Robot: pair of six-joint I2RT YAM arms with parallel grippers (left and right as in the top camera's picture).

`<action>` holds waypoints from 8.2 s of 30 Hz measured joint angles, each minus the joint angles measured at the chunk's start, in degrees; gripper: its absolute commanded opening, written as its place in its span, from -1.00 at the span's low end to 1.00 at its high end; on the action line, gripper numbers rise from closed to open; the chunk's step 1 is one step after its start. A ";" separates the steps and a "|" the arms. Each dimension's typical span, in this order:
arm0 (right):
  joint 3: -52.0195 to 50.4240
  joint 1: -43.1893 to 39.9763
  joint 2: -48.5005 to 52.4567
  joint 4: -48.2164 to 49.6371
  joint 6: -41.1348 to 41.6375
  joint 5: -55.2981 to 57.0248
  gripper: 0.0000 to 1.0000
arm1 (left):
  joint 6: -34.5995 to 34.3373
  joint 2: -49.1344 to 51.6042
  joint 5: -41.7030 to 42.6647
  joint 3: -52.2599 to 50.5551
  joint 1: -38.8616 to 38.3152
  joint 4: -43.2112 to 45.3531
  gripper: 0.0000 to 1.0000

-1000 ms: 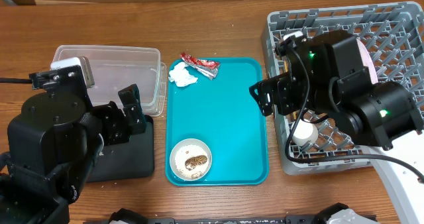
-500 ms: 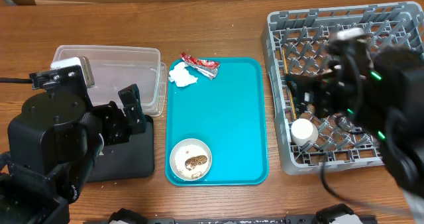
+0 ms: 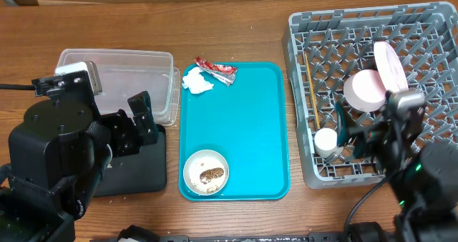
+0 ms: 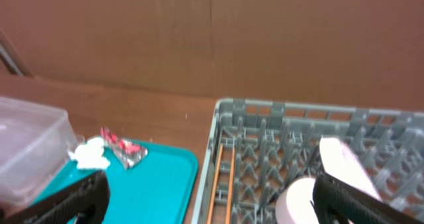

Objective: Sort waste into correct bins and load items into the dishwasher

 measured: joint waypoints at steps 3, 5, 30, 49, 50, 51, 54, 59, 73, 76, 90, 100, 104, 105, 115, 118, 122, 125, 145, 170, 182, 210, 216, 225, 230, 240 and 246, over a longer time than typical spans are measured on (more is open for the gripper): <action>-8.28 -0.04 -6.05 3.82 -0.02 0.20 1.00 | 0.00 0.00 0.00 0.00 0.00 0.02 1.00; -13.25 -0.07 -10.32 5.77 -0.02 0.20 1.00 | 0.00 0.00 0.00 0.00 0.00 0.02 1.00; -47.54 -0.61 -31.32 31.17 -0.20 1.18 1.00 | 0.00 0.00 0.00 0.00 0.00 0.02 1.00; -47.54 -0.48 -31.34 28.65 -0.20 1.46 1.00 | 0.00 0.00 0.00 0.00 0.00 0.02 1.00; -47.56 -0.48 -31.34 28.65 -0.17 1.46 1.00 | 0.00 0.00 0.00 0.00 0.00 0.02 1.00; -47.56 -0.48 -31.34 28.65 -0.20 1.49 1.00 | 0.00 0.00 0.00 0.00 0.00 0.02 1.00; -47.56 -0.48 -31.34 28.65 -0.17 1.49 1.00 | 0.00 0.00 0.00 0.00 0.00 0.02 1.00; -47.54 -0.48 -31.34 28.63 -0.17 1.49 1.00 | 0.00 0.00 0.00 0.00 0.00 0.02 1.00; -47.56 -0.48 -31.34 28.65 -0.17 1.49 1.00 | -1.22 7.30 9.55 0.28 0.00 5.84 1.00; -47.56 -0.48 -31.34 28.65 -0.17 1.49 1.00 | -1.20 14.34 11.65 0.26 0.00 6.05 0.88; -47.56 -0.48 -31.34 28.68 -0.17 1.49 0.99 | -4.24 50.29 13.35 0.11 -2.67 22.86 0.64; -47.56 -0.48 -31.34 28.65 -0.17 1.49 1.00 | -12.72 66.73 16.37 0.07 -2.69 33.79 0.40; -47.56 -0.48 -31.34 28.63 -0.17 1.51 1.00 | -14.16 69.51 15.91 0.04 -2.69 36.06 0.27; -47.54 -0.48 -31.34 28.63 -0.20 1.49 1.00 | -14.60 69.68 15.67 0.04 -2.69 36.09 0.19; -47.56 -0.48 -31.34 28.63 -0.17 1.49 1.00 | -15.67 69.75 14.53 0.04 -2.69 33.81 0.16; -47.56 -0.48 -31.34 28.68 -0.15 1.51 1.00 | -16.87 69.59 14.62 0.04 -2.69 32.33 0.28; -47.56 -0.48 -31.34 28.65 -0.17 1.51 1.00 | -20.76 68.26 13.53 0.04 -2.69 30.08 0.43; -47.56 -0.48 -31.34 28.65 -0.20 1.51 0.99 | -23.41 66.53 12.85 0.04 -2.69 30.58 0.43; -47.54 -0.48 -31.34 28.65 -0.17 1.49 1.00 | -27.71 70.36 9.88 0.07 -2.69 35.41 -0.58; -47.56 -0.48 -31.34 28.61 -0.15 1.53 1.00 | -16.79 56.54 11.98 8.98 -2.29 8.72 -0.92; -47.56 -0.48 -31.34 28.68 -0.17 1.55 1.00 | -25.97 49.86 3.87 8.22 13.66 0.00 -0.92; -47.54 -0.48 -31.34 28.65 -0.20 1.62 1.00 | -4.04 61.09 -3.17 4.00 -2.36 19.82 0.56; -47.54 -0.48 -31.34 28.63 -0.17 1.62 1.00 | -2.62 70.75 -4.96 2.51 -1.20 20.70 0.51; -47.54 -0.48 -31.34 28.65 -0.17 1.62 1.00 | -2.49 72.70 -3.91 3.08 -0.92 17.29 -0.92; -47.56 -0.48 -31.34 28.63 -0.17 1.60 1.00 | -4.00 70.05 -0.50 6.62 -0.90 12.26 -0.92; -47.56 -0.48 -31.34 28.65 -0.17 1.62 1.00 | -15.52 50.31 -2.45 9.77 6.80 -1.68 -0.26; -47.54 -0.48 -31.34 28.65 -0.20 1.62 1.00 | -16.02 52.65 -1.09 8.50 17.46 -1.27 0.45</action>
